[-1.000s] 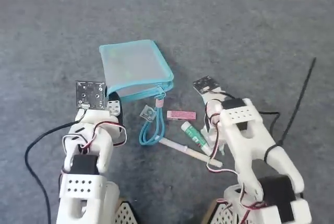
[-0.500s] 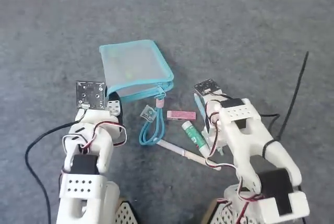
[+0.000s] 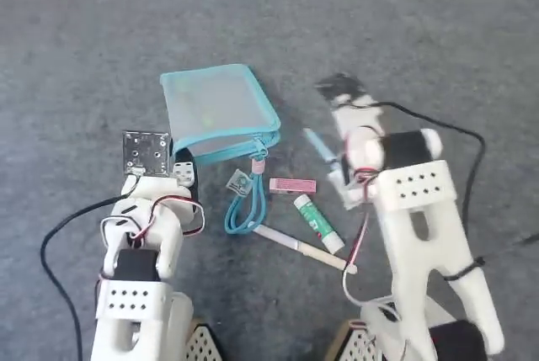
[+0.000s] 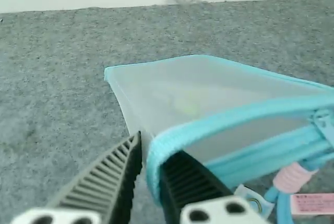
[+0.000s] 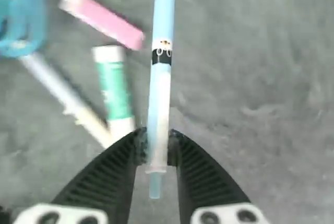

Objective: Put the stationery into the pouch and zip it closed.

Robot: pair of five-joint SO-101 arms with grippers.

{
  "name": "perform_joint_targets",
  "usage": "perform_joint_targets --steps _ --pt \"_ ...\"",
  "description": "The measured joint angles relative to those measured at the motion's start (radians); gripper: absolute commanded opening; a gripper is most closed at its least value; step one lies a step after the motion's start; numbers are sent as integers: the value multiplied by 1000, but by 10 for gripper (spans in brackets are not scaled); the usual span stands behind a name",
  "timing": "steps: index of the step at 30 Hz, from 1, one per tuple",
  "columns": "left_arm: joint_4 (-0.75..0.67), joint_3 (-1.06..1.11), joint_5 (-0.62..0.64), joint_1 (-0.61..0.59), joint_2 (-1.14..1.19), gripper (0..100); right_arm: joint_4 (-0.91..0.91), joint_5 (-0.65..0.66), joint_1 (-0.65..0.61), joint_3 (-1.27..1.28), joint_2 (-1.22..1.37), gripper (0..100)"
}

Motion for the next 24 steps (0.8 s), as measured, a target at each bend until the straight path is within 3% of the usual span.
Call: perform_joint_targets --steps 6,24 --pt "0 0 0 0 0 12 104 -46 -163 -160 -17 6" --pt "0 0 0 0 0 12 198 -46 -150 -381 -18 6"
